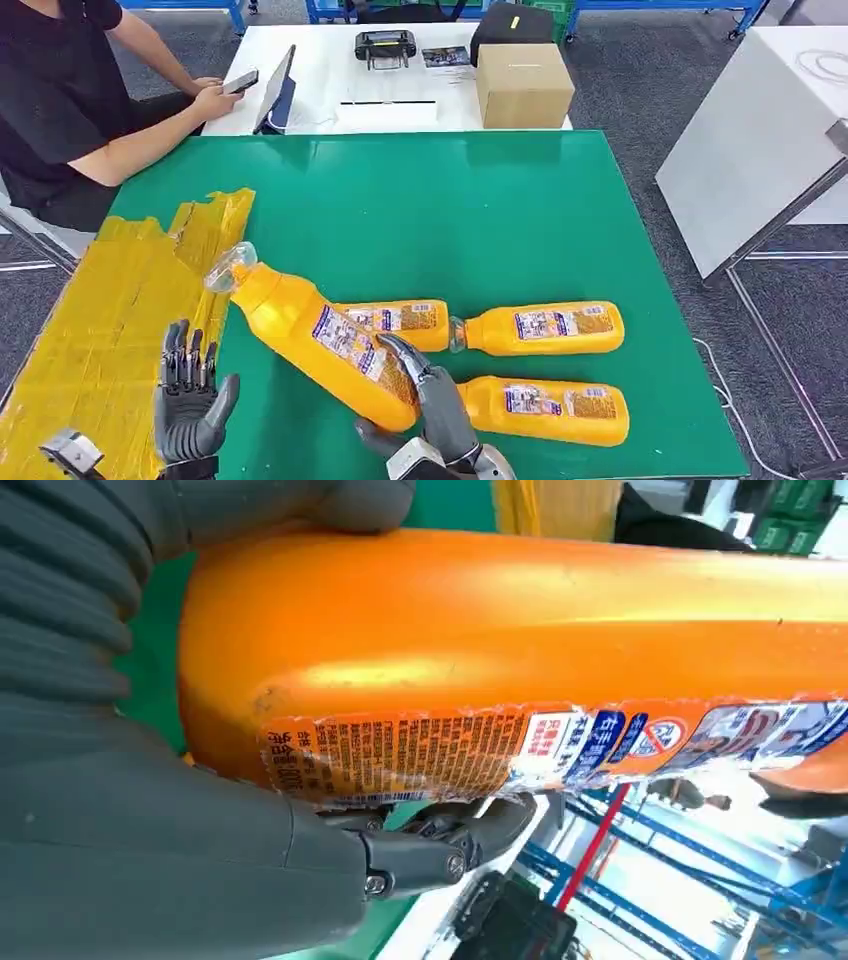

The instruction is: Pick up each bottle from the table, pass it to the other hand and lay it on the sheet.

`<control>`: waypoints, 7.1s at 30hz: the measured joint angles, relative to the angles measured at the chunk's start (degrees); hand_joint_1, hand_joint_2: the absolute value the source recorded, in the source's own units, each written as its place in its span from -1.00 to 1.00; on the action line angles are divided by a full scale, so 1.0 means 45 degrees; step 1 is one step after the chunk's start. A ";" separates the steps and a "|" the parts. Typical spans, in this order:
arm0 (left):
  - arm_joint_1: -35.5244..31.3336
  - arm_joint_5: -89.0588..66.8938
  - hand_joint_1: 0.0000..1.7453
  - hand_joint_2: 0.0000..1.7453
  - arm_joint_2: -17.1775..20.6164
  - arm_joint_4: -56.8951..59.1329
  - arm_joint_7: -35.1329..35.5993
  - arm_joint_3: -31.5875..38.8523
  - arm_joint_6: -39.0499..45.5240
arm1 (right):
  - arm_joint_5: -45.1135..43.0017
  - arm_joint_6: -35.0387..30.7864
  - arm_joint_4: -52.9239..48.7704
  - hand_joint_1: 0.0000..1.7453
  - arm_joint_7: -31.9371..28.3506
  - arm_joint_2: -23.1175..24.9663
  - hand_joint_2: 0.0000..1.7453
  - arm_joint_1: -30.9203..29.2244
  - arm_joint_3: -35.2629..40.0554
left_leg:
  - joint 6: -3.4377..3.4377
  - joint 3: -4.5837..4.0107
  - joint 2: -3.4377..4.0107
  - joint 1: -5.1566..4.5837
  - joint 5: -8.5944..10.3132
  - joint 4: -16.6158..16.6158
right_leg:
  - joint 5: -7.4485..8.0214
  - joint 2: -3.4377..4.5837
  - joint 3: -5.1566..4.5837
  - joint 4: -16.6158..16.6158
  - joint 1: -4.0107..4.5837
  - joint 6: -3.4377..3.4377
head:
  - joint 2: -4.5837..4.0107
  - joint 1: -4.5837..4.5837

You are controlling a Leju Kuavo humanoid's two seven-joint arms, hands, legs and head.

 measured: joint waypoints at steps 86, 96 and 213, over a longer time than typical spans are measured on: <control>-0.2380 -1.6190 1.00 1.00 0.3721 -0.0046 -0.0739 0.0010 0.8441 | 0.1793 0.3280 0.2777 -1.00 0.1627 0.0807 1.00 -0.5303 -0.1287 | -0.0020 -0.0069 -0.0004 0.0009 0.0040 0.0002 | 0.0031 -0.0007 -0.0064 0.0012 0.0009 -0.0036 | 0.0000 0.0005; -0.3047 -1.8010 1.00 1.00 0.4955 0.3314 -0.0457 -0.1103 0.8680 | 0.0762 0.4867 0.5801 -1.00 0.1627 0.0967 1.00 -0.7159 -0.1117 | -0.0020 -0.0086 -0.0001 0.0010 0.0040 0.0002 | 0.0032 -0.0004 -0.0078 0.0016 0.0011 -0.0035 | 0.0000 -0.0005; -0.1445 -0.1496 -1.00 1.00 0.2370 -0.0394 0.0291 -0.1555 -0.1656 | 0.1559 0.1593 0.4993 1.00 0.0039 0.3201 1.00 -0.4312 -0.0446 | -0.0072 -0.0146 0.0018 0.0011 0.0071 0.0005 | 0.0031 0.0003 -0.0182 0.0098 0.0011 -0.0045 | 0.0000 0.0000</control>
